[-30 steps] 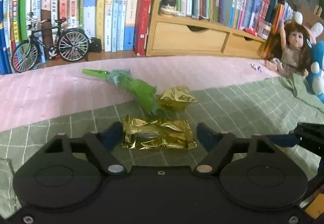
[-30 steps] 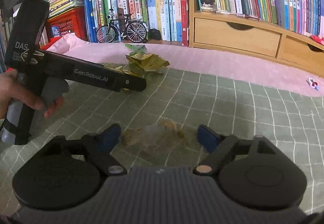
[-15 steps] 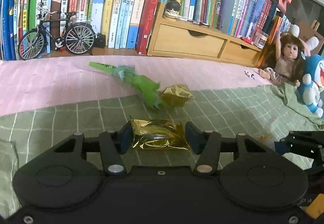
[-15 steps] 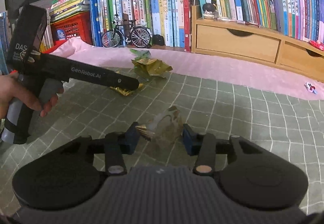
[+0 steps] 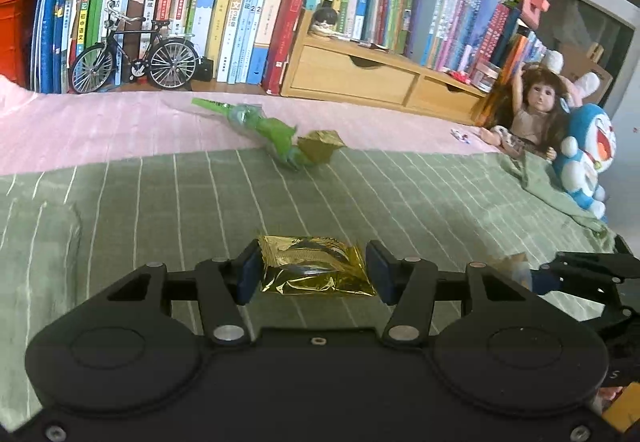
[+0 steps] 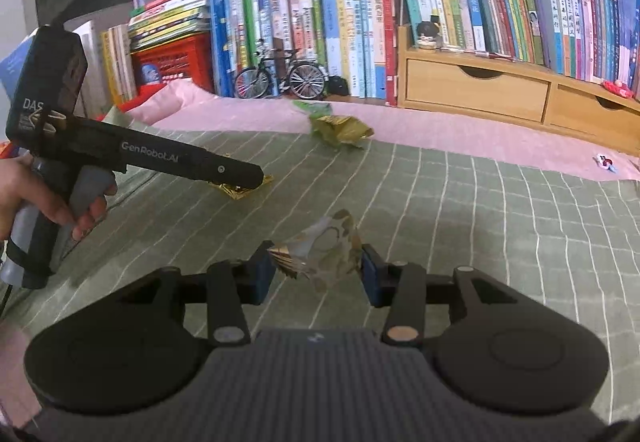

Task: Organize books
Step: 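Carry the gold foil packet and clear plastic bit down past the bed edge to the bin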

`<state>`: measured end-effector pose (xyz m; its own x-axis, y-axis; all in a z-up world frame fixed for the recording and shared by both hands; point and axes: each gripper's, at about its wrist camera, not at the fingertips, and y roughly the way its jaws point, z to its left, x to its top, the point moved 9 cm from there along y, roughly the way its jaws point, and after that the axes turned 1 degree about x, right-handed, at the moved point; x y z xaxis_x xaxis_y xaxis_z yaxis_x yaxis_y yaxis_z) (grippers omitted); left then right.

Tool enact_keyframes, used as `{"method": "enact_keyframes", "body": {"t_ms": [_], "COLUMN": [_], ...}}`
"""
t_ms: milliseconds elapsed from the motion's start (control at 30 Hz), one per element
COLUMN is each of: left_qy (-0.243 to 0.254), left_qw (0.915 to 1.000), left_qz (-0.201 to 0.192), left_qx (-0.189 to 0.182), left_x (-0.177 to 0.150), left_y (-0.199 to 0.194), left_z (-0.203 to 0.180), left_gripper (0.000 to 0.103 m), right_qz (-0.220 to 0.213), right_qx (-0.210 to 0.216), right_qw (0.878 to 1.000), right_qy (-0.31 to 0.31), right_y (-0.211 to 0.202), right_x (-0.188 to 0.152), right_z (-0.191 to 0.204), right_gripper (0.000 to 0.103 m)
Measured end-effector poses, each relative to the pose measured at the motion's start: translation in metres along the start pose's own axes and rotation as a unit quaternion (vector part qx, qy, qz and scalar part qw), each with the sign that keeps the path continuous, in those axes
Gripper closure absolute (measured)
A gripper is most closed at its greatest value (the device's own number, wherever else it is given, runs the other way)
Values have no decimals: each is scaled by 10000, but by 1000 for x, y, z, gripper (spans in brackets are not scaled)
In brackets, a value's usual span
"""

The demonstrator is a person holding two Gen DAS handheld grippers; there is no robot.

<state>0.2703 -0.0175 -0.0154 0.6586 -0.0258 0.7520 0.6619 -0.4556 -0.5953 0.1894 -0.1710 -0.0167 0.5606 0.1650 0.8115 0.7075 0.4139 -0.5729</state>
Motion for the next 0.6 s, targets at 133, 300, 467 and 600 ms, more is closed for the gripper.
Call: {"method": "enact_keyframes", "body": {"t_ms": [133, 300, 467, 600], "left_qy": [-27, -100, 85, 171], "left_qw": [9999, 9995, 9992, 9990], "left_qz": [-76, -169, -254, -271], "left_qx": [-75, -232, -304, -309], "left_x": [-8, -21, -33, -42], "left_y": [-24, -57, -90, -108], "left_z": [-8, -18, -34, -42], "left_gripper": [50, 50, 49, 49], "right_qz": [-25, -115, -201, -198], "right_qx": [16, 113, 176, 166], "right_qw": [10000, 9998, 9996, 9996], "right_qy": [-86, -115, -83, -65], "right_y": [-13, -30, -47, -56], "right_x": [-2, -5, -11, -18], "right_z": [12, 29, 43, 51], "right_gripper": [53, 53, 53, 53]}}
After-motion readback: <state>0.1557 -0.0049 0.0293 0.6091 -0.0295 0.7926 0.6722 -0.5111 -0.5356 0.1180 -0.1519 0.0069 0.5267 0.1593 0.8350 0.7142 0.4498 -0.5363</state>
